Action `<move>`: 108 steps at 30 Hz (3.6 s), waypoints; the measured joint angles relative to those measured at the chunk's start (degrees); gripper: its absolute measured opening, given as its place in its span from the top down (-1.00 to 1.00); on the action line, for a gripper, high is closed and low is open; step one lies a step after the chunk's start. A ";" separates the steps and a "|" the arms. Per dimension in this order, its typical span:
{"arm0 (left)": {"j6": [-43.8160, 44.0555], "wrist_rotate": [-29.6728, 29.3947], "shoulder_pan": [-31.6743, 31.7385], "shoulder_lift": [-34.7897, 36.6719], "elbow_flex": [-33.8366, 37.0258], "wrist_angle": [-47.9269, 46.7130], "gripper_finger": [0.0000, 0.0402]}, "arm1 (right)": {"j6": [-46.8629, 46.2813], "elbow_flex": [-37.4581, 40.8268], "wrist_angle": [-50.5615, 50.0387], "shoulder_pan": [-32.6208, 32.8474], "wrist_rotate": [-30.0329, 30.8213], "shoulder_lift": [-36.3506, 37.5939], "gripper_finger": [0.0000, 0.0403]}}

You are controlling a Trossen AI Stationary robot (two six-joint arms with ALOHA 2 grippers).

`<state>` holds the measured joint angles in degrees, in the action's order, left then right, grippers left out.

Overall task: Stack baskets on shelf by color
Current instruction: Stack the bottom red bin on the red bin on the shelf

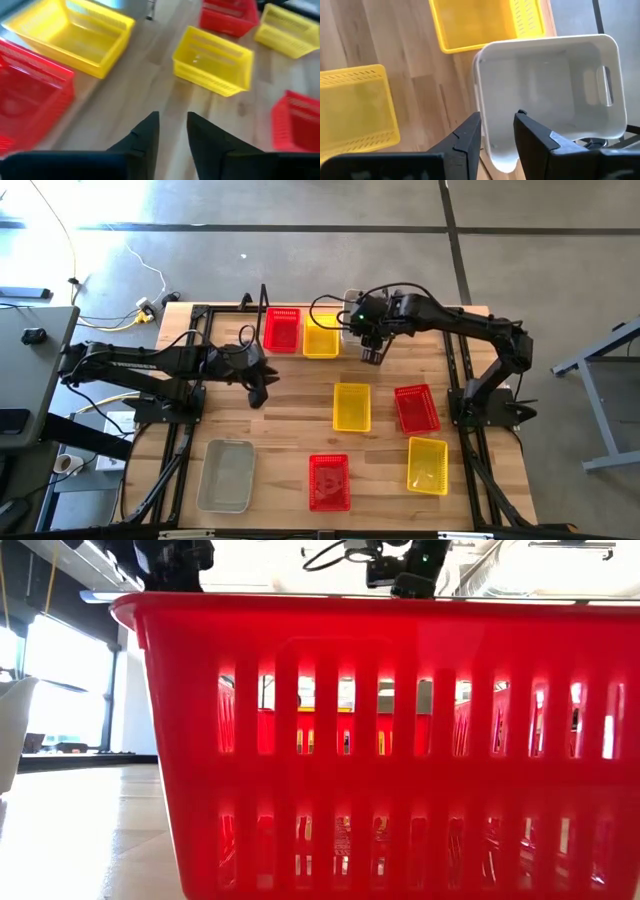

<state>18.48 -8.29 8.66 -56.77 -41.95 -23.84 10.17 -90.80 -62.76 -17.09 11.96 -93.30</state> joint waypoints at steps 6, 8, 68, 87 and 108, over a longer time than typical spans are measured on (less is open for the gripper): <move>5.16 2.48 -3.38 -1.50 0.00 2.69 0.29 | -4.50 0.00 0.10 3.20 0.94 -0.02 0.49; 5.37 3.46 -5.31 -2.16 0.01 3.40 0.25 | -6.03 0.00 0.30 4.39 1.86 -0.02 0.49; 2.50 -14.82 -44.17 -55.88 -35.91 14.66 0.27 | -34.40 0.11 2.79 18.65 4.47 -0.04 0.49; 3.94 -13.68 -44.17 -59.00 -35.87 16.45 0.27 | -35.74 0.11 3.19 18.65 6.11 -0.04 0.49; 3.92 -12.92 -43.89 -61.95 -37.17 16.07 0.27 | -35.72 0.11 4.00 18.65 6.36 -0.07 0.49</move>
<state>22.39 -21.21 -35.23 -118.72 -79.13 -7.77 -25.54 -90.70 -58.76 1.56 18.31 -93.36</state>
